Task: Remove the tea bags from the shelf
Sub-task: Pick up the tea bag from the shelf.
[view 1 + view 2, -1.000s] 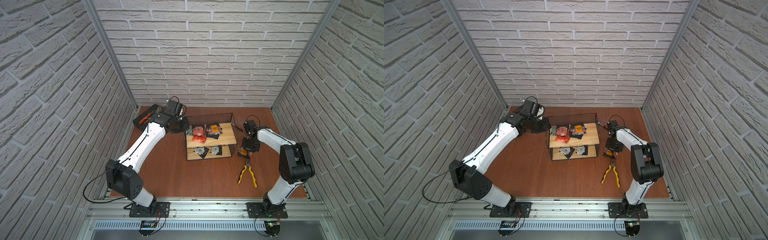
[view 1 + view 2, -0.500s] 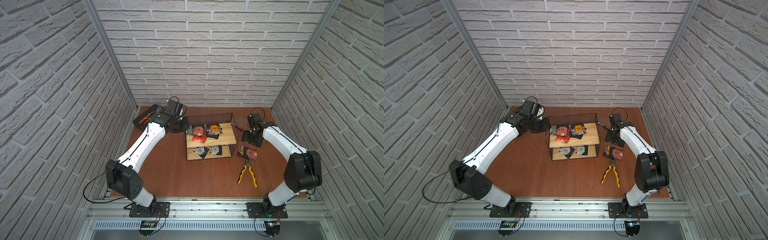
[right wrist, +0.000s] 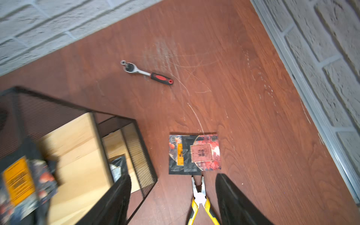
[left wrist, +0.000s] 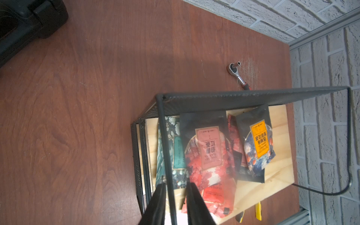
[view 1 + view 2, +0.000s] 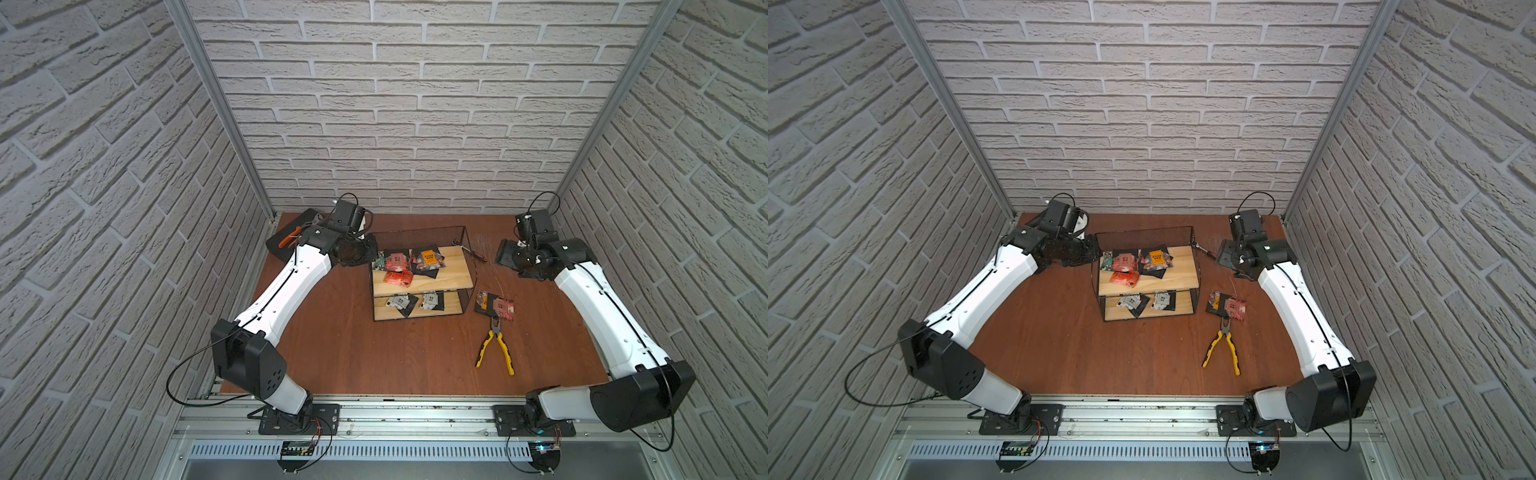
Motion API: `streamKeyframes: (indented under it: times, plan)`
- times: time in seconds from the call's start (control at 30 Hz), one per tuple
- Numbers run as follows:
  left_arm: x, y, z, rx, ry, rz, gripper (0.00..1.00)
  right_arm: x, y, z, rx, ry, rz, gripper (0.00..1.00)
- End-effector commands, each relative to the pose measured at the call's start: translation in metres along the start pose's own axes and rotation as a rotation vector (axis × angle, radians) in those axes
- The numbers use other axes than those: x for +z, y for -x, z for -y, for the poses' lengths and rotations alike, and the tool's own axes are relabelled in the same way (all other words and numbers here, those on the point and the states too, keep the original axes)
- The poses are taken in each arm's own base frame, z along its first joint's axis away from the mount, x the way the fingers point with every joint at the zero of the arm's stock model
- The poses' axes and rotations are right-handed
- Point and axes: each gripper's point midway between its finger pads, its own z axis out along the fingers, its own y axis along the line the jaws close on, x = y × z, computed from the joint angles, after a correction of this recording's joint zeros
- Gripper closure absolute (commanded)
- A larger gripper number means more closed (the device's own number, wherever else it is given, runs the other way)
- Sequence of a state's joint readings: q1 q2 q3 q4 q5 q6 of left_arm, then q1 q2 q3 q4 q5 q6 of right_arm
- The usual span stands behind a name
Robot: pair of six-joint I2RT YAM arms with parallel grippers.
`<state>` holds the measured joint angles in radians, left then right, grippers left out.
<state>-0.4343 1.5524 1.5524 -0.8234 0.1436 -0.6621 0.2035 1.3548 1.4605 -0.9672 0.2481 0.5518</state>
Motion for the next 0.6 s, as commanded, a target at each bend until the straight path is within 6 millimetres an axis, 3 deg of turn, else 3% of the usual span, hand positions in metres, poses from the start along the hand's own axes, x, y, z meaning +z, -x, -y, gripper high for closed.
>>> streamKeyframes:
  times: [0.0,0.1,0.3,0.57]
  plan:
    - [-0.001,0.004,0.005,0.02,-0.015,0.011,0.76,-0.04,0.019,-0.021,-0.099,0.038,0.147,0.26]
    - [-0.001,0.003,0.006,0.022,-0.017,0.011,0.76,-0.055,0.021,-0.05,-0.169,0.085,0.18,0.25]
    - [0.0,0.004,0.007,0.024,-0.018,0.01,0.76,-0.052,0.003,-0.118,-0.331,0.166,0.126,0.25]
    - [0.0,0.005,0.007,0.023,-0.019,0.014,0.76,-0.019,-0.029,-0.187,-0.464,0.222,-0.034,0.24]
